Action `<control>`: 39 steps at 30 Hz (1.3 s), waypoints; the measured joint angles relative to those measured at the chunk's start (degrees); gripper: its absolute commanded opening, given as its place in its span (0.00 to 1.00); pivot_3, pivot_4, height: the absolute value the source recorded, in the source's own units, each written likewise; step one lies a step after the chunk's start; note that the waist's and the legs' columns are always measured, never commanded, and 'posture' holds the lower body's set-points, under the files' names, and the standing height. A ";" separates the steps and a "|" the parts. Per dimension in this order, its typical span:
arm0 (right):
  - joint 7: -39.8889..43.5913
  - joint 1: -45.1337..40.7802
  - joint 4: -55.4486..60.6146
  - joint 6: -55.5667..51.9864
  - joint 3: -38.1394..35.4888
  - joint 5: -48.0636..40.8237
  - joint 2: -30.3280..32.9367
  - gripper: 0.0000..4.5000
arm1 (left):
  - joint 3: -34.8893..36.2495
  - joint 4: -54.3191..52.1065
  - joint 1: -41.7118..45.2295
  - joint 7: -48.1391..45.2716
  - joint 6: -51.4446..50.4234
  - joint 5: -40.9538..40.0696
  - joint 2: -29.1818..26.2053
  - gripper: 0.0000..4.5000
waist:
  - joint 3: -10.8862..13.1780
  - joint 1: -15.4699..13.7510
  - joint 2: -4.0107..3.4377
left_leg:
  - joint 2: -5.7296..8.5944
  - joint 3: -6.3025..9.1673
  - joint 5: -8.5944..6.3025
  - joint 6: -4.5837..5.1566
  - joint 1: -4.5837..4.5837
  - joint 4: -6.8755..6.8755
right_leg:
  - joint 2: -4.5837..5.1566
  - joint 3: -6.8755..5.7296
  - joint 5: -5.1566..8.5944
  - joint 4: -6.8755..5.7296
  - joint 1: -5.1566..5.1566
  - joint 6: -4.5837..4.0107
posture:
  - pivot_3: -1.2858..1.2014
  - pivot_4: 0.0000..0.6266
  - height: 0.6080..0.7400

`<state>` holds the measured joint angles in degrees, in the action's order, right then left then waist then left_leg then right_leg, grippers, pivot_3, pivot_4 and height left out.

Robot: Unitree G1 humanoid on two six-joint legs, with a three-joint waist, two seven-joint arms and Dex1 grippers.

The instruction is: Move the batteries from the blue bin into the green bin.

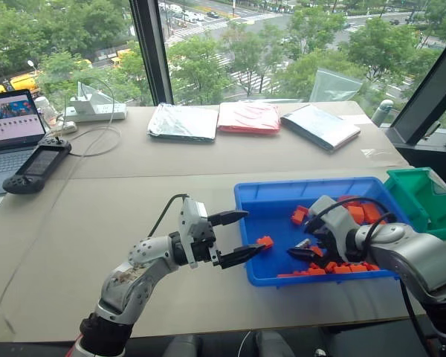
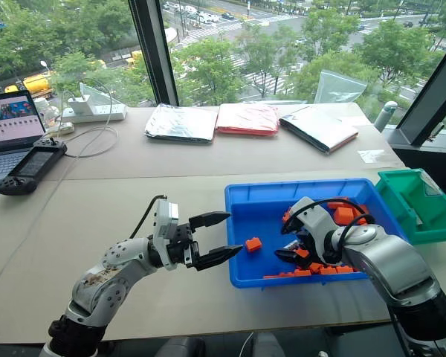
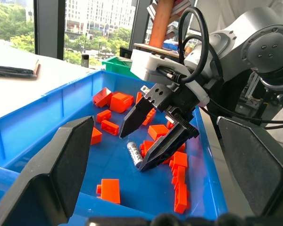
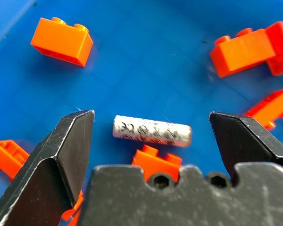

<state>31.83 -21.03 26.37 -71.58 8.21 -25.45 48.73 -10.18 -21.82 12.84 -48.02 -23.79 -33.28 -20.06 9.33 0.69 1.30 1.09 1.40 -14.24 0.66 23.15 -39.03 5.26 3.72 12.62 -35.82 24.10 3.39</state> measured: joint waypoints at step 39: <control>-38.24 -11.30 -26.64 20.92 -35.54 21.85 -13.81 0.78 | -0.26 0.06 0.30 0.23 -0.04 0.21 0.45 1.00 | -0.03 0.62 -0.06 | 0.00 -0.18 0.01 -0.01 -0.08 0.09 | -0.01 0.20 -0.01 -0.10 0.04 -0.01 | 0.52 0.24 1.00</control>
<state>-6.40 -32.33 -0.28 -50.67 -27.33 -3.59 34.92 -10.44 -21.75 13.14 -47.79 -23.84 -33.07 -19.61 9.30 1.31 1.24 1.09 1.22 -14.23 0.65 23.06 -38.94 5.25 3.92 12.61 -35.92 24.15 3.38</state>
